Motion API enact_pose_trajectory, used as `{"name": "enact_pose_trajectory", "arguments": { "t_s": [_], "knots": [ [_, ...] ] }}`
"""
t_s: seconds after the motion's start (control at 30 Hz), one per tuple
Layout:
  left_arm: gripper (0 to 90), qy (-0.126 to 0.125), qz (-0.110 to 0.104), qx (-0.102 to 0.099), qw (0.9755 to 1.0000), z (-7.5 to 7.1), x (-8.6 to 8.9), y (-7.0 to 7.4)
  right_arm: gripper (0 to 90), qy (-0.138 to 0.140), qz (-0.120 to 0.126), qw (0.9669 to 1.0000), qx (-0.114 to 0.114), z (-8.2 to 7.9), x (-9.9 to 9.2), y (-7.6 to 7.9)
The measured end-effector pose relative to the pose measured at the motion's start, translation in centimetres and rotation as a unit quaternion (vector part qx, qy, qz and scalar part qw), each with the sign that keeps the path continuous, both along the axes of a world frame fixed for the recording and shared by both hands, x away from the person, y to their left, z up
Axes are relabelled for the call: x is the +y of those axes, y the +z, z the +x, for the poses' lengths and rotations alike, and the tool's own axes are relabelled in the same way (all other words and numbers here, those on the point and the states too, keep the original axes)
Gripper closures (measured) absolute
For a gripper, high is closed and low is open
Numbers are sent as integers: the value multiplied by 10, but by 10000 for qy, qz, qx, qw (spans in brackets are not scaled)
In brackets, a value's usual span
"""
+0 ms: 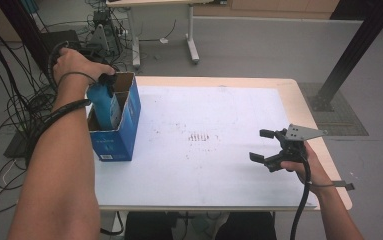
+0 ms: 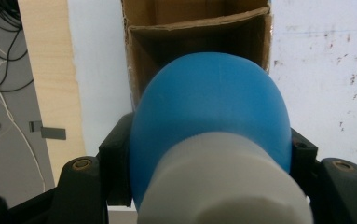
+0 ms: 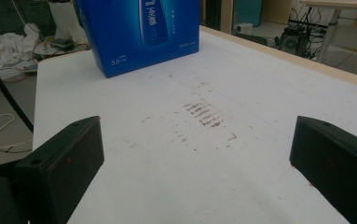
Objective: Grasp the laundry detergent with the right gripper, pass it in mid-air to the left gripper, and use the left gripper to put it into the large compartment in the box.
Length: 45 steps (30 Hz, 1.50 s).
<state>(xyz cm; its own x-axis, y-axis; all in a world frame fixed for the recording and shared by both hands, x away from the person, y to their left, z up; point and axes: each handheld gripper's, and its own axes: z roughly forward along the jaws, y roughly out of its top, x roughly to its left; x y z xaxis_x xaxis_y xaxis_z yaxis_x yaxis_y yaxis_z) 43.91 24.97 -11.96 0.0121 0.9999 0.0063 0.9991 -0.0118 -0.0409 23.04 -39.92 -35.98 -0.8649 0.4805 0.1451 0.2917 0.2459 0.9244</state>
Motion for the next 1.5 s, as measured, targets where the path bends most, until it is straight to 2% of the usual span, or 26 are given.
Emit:
{"name": "enact_pose_trajectory", "arguments": {
  "t_s": [0.3, 0.6, 0.83, 1.5],
  "knots": [
    [377, -18, -19, 85, 10000, 0, -1, -21, 26, -2, -10, 10000, 34, -1, 1, -2],
    [377, -81, 8, 130, 9999, 0, -3, -34, 27, 2, -17, 10000, 39, -1, 2, -2],
    [377, -147, 116, 193, 9996, 1, -7, -43, 27, 6, -31, 10000, 43, 0, 3, -2],
    [377, -161, 7, 341, 9993, -2, -2, -70, 26, 24, -49, 10000, 44, 0, 5, -1]
  ]
}}
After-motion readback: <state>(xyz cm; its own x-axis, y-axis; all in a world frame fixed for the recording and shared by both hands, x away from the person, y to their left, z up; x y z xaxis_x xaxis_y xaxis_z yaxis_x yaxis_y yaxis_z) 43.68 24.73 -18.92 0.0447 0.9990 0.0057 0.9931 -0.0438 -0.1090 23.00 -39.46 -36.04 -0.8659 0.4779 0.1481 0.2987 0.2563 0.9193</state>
